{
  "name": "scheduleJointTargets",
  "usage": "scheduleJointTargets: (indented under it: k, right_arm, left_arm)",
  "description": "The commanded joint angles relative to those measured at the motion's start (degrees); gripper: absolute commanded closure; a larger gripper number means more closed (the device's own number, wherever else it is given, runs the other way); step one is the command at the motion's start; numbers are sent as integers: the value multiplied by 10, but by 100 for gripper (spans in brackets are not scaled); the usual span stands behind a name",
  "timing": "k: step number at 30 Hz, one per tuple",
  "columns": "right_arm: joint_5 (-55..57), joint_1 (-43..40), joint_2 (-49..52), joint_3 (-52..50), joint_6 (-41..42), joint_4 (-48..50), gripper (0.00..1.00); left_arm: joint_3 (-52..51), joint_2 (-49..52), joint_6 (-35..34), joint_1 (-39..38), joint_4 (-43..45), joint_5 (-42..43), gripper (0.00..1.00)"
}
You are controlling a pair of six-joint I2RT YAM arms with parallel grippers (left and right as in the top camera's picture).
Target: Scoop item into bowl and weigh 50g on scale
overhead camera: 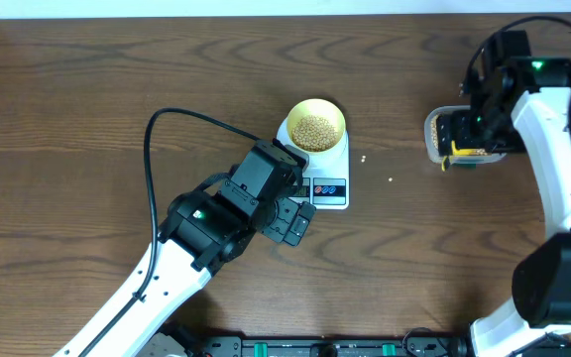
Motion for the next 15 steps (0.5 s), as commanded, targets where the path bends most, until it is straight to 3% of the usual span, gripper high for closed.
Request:
scheduleJointTargets:
  k: [1, 15]
  right_arm:
    - [-30, 0, -40, 30, -2, -16, 1]
    - [-39, 0, -247, 30, 28, 3, 1]
  left_arm:
    - [13, 0, 5, 2, -1, -1, 1]
    - [13, 0, 5, 2, -1, -1, 1]
